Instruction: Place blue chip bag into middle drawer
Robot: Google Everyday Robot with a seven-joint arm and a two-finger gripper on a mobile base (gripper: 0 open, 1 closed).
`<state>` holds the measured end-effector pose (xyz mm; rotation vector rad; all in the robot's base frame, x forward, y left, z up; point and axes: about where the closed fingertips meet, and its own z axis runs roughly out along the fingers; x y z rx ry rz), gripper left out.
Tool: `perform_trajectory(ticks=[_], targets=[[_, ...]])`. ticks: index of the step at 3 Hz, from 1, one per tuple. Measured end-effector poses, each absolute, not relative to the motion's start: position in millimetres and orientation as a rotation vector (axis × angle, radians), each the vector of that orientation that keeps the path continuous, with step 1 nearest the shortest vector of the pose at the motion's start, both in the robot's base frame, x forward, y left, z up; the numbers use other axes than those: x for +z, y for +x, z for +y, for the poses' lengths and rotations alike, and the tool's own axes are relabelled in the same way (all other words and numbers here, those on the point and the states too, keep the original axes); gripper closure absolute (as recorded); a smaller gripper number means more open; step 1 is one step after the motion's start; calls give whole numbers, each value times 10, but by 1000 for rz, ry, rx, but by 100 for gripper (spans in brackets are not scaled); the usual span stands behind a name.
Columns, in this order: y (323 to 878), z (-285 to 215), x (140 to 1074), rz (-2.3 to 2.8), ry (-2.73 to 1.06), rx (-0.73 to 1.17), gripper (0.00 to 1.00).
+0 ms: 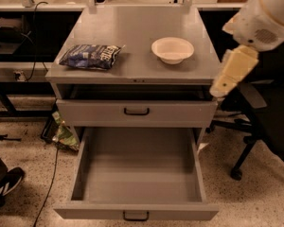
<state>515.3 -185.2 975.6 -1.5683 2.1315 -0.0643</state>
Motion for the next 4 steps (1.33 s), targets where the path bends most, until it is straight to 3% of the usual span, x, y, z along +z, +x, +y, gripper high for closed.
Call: perform_trajectory(ticks=[2, 4], targets=[[5270, -1830, 9688, 2127, -1539, -23, 0], [5994, -1276, 9386, 2075, -1429, 144, 0]])
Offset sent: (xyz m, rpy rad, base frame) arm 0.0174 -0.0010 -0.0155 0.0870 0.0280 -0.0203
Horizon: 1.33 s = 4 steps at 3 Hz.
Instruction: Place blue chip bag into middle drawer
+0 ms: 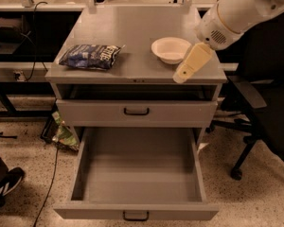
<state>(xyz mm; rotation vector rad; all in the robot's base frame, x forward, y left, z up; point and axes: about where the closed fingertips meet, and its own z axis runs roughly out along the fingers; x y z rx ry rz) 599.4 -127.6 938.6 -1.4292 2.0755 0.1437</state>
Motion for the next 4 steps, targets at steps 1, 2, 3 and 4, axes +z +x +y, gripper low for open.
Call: perform_trajectory(ticks=[1, 2, 3, 4], targets=[[6440, -928, 9277, 2044, -1418, 204, 0], [6795, -360, 9267, 1975, -1450, 289, 0], [6852, -249, 9322, 1953, -1454, 295, 0], [6861, -75, 9186, 1950, -1465, 340, 0]])
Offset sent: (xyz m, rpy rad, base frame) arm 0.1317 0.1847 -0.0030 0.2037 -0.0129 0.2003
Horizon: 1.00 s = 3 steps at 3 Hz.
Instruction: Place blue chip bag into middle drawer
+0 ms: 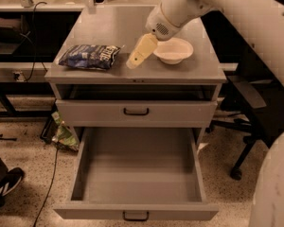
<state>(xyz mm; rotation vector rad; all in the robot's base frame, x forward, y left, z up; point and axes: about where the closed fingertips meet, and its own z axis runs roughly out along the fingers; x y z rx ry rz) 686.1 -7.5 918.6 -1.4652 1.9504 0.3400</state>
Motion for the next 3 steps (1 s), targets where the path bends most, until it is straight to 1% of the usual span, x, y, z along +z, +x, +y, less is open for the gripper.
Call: perform_trajectory(ticks=[1, 2, 3], targets=[[6919, 193, 9024, 1933, -1478, 385, 0], [7025, 681, 8873, 1886, -1486, 478, 0], [7103, 965, 8830, 1849, -1490, 528, 0]])
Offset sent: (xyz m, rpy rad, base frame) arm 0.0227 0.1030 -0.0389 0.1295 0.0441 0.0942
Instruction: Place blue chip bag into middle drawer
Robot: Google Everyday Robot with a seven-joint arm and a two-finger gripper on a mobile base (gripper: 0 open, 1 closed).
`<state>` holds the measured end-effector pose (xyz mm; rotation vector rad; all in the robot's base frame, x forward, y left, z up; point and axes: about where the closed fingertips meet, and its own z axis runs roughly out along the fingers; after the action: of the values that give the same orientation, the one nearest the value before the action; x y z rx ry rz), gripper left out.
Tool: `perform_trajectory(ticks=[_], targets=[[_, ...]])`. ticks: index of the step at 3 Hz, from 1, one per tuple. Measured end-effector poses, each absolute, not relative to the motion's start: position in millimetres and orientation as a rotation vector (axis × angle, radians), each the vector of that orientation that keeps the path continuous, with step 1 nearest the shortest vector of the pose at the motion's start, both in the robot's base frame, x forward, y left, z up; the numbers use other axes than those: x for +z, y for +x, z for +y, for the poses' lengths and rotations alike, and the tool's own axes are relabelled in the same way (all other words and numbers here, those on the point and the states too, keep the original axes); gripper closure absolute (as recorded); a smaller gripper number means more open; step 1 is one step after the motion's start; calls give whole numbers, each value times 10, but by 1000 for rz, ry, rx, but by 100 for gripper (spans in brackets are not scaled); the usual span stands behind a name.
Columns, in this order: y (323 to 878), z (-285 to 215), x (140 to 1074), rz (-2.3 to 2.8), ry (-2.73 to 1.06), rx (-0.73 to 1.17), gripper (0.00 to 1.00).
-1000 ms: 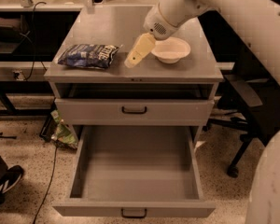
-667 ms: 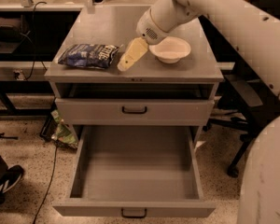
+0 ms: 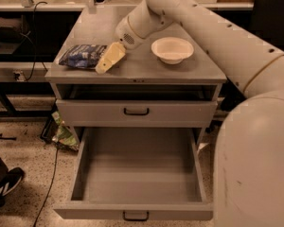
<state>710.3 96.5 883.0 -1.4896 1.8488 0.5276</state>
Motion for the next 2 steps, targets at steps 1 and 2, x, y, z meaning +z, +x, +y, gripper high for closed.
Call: perform_trajectory(ticks=[1, 2], targets=[[7245, 1314, 8733, 1803, -1506, 591, 0], [7411, 1588, 8556, 1787, -1518, 644, 3]])
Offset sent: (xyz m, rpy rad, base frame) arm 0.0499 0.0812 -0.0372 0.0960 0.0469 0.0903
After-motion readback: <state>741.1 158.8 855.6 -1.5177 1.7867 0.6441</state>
